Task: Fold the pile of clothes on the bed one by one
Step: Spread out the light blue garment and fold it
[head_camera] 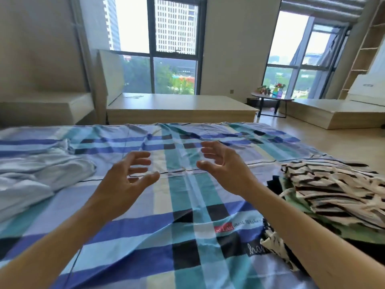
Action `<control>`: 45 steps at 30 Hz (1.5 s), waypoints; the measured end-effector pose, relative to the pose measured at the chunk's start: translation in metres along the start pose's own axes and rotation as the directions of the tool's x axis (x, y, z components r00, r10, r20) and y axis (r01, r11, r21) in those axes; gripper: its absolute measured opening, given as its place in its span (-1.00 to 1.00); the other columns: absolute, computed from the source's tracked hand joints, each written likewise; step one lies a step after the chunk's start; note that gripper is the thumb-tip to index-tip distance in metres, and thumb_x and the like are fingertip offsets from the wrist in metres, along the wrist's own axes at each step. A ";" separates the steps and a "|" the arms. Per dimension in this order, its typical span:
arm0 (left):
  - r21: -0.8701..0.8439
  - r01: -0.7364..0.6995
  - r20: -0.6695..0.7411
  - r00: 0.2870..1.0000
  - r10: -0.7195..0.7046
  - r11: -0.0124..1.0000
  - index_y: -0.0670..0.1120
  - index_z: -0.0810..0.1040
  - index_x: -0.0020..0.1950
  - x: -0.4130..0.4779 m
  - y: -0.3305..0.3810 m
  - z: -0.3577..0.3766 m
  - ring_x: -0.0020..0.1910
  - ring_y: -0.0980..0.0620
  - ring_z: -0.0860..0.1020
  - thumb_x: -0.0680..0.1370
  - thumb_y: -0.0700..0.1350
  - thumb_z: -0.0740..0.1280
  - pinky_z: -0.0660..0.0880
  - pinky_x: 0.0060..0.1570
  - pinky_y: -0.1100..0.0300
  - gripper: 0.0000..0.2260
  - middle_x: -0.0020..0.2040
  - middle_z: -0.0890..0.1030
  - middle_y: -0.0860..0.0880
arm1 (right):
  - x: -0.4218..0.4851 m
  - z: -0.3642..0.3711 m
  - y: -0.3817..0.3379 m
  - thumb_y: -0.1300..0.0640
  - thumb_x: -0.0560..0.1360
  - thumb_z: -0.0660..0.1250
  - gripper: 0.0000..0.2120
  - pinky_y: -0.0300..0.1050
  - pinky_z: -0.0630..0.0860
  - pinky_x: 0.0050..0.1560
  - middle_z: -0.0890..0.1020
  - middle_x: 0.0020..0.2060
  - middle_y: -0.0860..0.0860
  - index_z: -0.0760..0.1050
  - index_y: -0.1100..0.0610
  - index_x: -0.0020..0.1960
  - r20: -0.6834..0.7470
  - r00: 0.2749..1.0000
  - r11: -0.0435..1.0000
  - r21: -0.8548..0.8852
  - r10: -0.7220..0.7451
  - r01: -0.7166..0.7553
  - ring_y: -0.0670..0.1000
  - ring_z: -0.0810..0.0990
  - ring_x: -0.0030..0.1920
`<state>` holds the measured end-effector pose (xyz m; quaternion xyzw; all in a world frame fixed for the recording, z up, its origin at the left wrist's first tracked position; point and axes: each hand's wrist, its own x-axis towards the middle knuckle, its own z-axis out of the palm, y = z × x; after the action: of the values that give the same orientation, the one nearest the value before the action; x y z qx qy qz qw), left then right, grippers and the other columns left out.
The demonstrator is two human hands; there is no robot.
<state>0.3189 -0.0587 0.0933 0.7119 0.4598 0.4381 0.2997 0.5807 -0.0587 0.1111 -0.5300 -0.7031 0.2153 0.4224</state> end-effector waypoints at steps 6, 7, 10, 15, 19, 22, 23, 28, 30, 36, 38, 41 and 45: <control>0.018 0.138 -0.115 0.984 -0.135 0.990 0.13 0.50 0.26 -0.054 -0.057 -0.067 0.13 0.26 0.60 0.30 0.31 0.40 0.53 0.08 0.26 -0.43 0.15 0.63 0.14 | 0.013 0.105 -0.023 0.07 0.50 0.48 -0.51 -0.10 0.51 0.32 0.58 0.28 -0.08 0.47 0.05 0.39 0.121 0.993 0.995 0.098 -0.006 -0.006 -0.12 0.57 0.24; 0.019 0.161 -0.136 0.978 -0.157 0.987 0.13 0.51 0.24 -0.061 -0.066 -0.072 0.13 0.24 0.60 0.29 0.32 0.38 0.55 0.11 0.20 -0.43 0.14 0.63 0.14 | 0.012 0.118 -0.024 0.07 0.50 0.48 -0.52 -0.13 0.51 0.30 0.58 0.27 -0.11 0.47 0.01 0.39 0.145 0.989 0.994 0.110 -0.007 -0.009 -0.14 0.57 0.24; 0.007 0.239 -0.206 0.950 -0.233 0.971 0.15 0.52 0.17 -0.073 -0.089 -0.094 0.11 0.21 0.60 0.26 0.33 0.38 0.57 0.16 0.04 -0.46 0.12 0.63 0.14 | 0.018 0.163 -0.032 0.10 0.50 0.48 -0.55 -0.21 0.49 0.25 0.58 0.25 -0.14 0.48 -0.01 0.36 0.204 0.979 0.991 0.130 -0.012 -0.015 -0.16 0.57 0.23; 0.044 0.303 -0.258 0.924 -0.283 0.952 0.10 0.50 0.24 -0.071 -0.114 -0.140 0.16 0.16 0.56 0.50 0.03 0.49 0.52 0.24 -0.01 -0.65 0.15 0.59 0.12 | 0.033 0.239 -0.050 0.14 0.48 0.50 -0.56 0.00 0.51 0.32 0.60 0.22 -0.13 0.50 -0.05 0.31 0.307 0.951 0.986 0.165 -0.039 -0.013 -0.14 0.59 0.21; 0.158 0.326 -0.221 0.932 -0.288 0.932 0.06 0.47 0.32 -0.068 -0.133 -0.173 0.17 0.14 0.53 0.53 0.04 0.45 0.48 0.15 0.18 -0.62 0.20 0.55 0.10 | 0.050 0.300 -0.066 0.17 0.48 0.51 -0.57 0.07 0.51 0.32 0.58 0.25 -0.10 0.48 -0.08 0.27 0.402 0.913 0.984 0.178 -0.067 -0.006 -0.09 0.59 0.22; 0.178 0.352 -0.222 0.924 -0.312 0.919 0.06 0.47 0.32 -0.066 -0.149 -0.198 0.16 0.14 0.54 0.53 0.08 0.44 0.43 0.04 0.31 -0.61 0.18 0.55 0.10 | 0.068 0.348 -0.078 0.17 0.47 0.52 -0.55 0.01 0.53 0.27 0.59 0.25 -0.05 0.49 0.01 0.30 0.445 0.892 0.987 0.162 -0.080 0.008 -0.03 0.60 0.22; 0.174 0.375 -0.234 0.914 -0.332 0.911 0.05 0.47 0.32 -0.067 -0.158 -0.209 0.16 0.12 0.54 0.53 0.08 0.44 0.42 0.04 0.30 -0.61 0.18 0.55 0.09 | 0.074 0.368 -0.083 0.16 0.46 0.52 -0.54 -0.03 0.54 0.24 0.59 0.24 -0.05 0.49 0.04 0.32 0.461 0.883 0.989 0.148 -0.086 0.019 -0.02 0.60 0.22; 0.163 0.507 -0.231 0.854 -0.467 0.846 -0.01 0.44 0.37 -0.063 -0.187 -0.237 0.14 0.09 0.50 0.56 0.08 0.42 0.38 0.07 0.25 -0.57 0.23 0.52 0.03 | 0.109 0.437 -0.102 0.19 0.44 0.52 -0.42 -0.19 0.48 0.08 0.55 0.24 0.03 0.42 0.09 0.41 0.518 0.845 0.987 -0.011 -0.133 0.161 0.01 0.57 0.21; 0.138 0.578 -0.234 0.808 -0.540 0.805 -0.01 0.43 0.40 -0.066 -0.202 -0.251 0.16 0.05 0.50 0.56 0.10 0.41 0.43 0.12 0.19 -0.54 0.29 0.51 -0.01 | 0.125 0.466 -0.108 0.18 0.42 0.52 -0.34 -0.18 0.45 0.10 0.49 0.31 0.09 0.36 0.08 0.46 0.523 0.842 0.978 -0.073 -0.130 0.196 0.08 0.54 0.27; 0.048 0.680 -0.328 0.703 -0.631 0.732 -0.01 0.44 0.37 -0.076 -0.224 -0.273 0.21 -0.01 0.52 0.56 0.14 0.38 0.46 0.15 0.13 -0.55 0.28 0.51 -0.01 | 0.164 0.547 -0.110 -0.04 0.39 0.54 0.04 0.07 0.21 0.51 0.16 0.57 0.10 -0.05 0.05 0.63 0.579 0.810 0.904 -0.296 -0.088 0.309 0.16 0.15 0.56; 0.041 0.679 -0.352 0.696 -0.625 0.733 -0.02 0.45 0.37 -0.076 -0.228 -0.272 0.23 -0.01 0.52 0.55 0.15 0.38 0.48 0.20 0.09 -0.54 0.29 0.51 -0.01 | 0.171 0.567 -0.109 -0.08 0.40 0.51 0.13 0.17 -0.01 0.58 0.02 0.62 0.06 -0.23 0.04 0.63 0.596 0.798 0.861 -0.356 -0.089 0.362 0.11 -0.08 0.62; 0.014 0.687 -0.352 0.683 -0.639 0.726 -0.02 0.43 0.39 -0.073 -0.229 -0.265 0.25 -0.01 0.51 0.56 0.17 0.36 0.49 0.25 0.02 -0.52 0.31 0.49 -0.01 | 0.174 0.585 -0.107 -0.07 0.48 0.41 0.07 0.24 -0.14 0.57 0.05 0.62 0.09 -0.36 0.05 0.61 0.618 0.780 0.816 -0.399 -0.097 0.417 0.14 -0.02 0.61; 0.019 0.672 -0.352 0.697 -0.625 0.740 0.02 0.37 0.44 -0.069 -0.222 -0.254 0.30 0.00 0.46 0.56 0.19 0.33 0.45 0.29 0.03 -0.50 0.36 0.44 0.00 | 0.182 0.592 -0.099 0.04 0.58 0.23 -0.52 0.14 0.38 0.35 0.50 0.37 0.09 0.28 0.01 0.48 0.658 0.741 0.757 -0.414 -0.135 0.505 0.18 0.51 0.32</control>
<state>-0.0104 -0.0273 -0.0040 0.4417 0.7546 0.3793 0.3027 0.0231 0.1615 -0.0741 -0.4002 -0.9131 0.0692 0.0361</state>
